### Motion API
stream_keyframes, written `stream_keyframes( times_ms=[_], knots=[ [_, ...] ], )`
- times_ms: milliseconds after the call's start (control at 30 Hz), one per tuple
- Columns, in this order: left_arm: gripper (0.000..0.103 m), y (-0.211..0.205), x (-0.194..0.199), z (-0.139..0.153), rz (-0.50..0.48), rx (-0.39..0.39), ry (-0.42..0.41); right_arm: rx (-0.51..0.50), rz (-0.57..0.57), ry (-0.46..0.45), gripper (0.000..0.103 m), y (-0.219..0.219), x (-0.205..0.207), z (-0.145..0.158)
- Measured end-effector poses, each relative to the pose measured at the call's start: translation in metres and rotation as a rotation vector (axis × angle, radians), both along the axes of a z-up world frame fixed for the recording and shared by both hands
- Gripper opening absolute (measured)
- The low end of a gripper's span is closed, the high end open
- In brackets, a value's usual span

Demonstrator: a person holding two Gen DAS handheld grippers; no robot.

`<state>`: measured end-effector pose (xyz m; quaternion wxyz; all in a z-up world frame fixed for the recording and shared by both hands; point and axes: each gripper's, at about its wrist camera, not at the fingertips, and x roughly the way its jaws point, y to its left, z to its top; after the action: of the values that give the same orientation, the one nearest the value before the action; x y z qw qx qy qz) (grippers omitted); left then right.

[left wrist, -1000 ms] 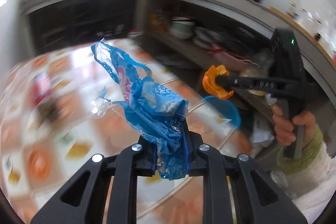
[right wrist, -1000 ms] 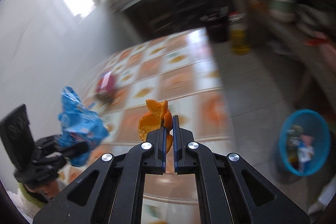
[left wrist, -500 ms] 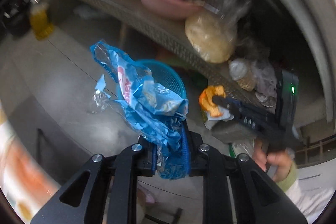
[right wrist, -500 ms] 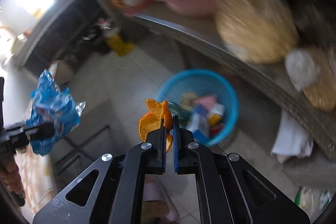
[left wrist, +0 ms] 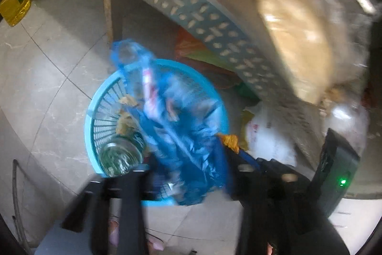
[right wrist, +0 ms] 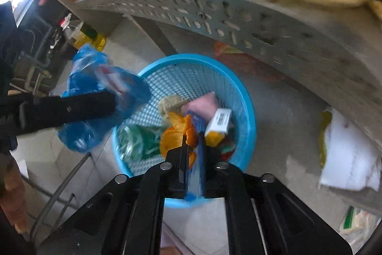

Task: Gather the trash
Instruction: 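Open both grippers to drop the bag and peel into the wastebasket, then move both tools back toward the table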

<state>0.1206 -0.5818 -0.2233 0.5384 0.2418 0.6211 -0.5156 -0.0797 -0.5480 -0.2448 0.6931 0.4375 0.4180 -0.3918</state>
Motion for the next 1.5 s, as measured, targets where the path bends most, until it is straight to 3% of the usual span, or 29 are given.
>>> stream_keyframes(
  times_ms=[33,67,100,200,300,500,733,900,1033,1167,1300,1500],
  knots=[
    [0.062,-0.002,0.002,-0.006,0.021,0.011,-0.013,0.013,0.0,0.003,0.022,-0.004,0.003,-0.007],
    [0.066,-0.003,0.004,-0.01,0.031,0.02,-0.01,0.029,-0.005,0.015,0.037,-0.009,0.004,-0.018],
    [0.068,-0.003,0.005,-0.013,0.037,0.038,0.0,0.037,-0.009,0.027,0.041,-0.011,0.004,-0.024],
    [0.074,0.002,0.013,-0.012,0.069,0.042,0.07,0.044,0.012,0.057,0.042,-0.007,0.004,-0.036],
    [0.075,0.01,0.018,0.005,0.081,-0.003,0.073,0.036,0.009,0.058,0.045,-0.003,0.0,-0.034],
    [0.075,0.035,0.033,0.063,0.079,-0.083,0.027,-0.031,0.015,0.029,0.048,0.016,-0.009,-0.007],
    [0.078,0.102,0.054,0.164,0.098,-0.234,-0.065,-0.111,0.044,0.014,0.05,0.052,-0.021,0.025],
    [0.086,0.203,0.066,0.225,0.158,-0.345,-0.159,-0.185,0.082,-0.001,0.06,0.085,-0.015,0.057],
    [0.092,0.297,0.068,0.249,0.272,-0.403,-0.219,-0.267,0.152,0.0,0.068,0.114,-0.002,0.085],
    [0.095,0.382,0.059,0.26,0.396,-0.448,-0.359,-0.376,0.243,-0.026,0.076,0.146,0.015,0.13],
    [0.097,0.464,0.047,0.267,0.532,-0.507,-0.439,-0.475,0.373,-0.064,0.08,0.181,0.047,0.175],
    [0.097,0.568,0.04,0.271,0.693,-0.526,-0.632,-0.526,0.593,-0.194,0.081,0.229,0.111,0.237]
  ],
)
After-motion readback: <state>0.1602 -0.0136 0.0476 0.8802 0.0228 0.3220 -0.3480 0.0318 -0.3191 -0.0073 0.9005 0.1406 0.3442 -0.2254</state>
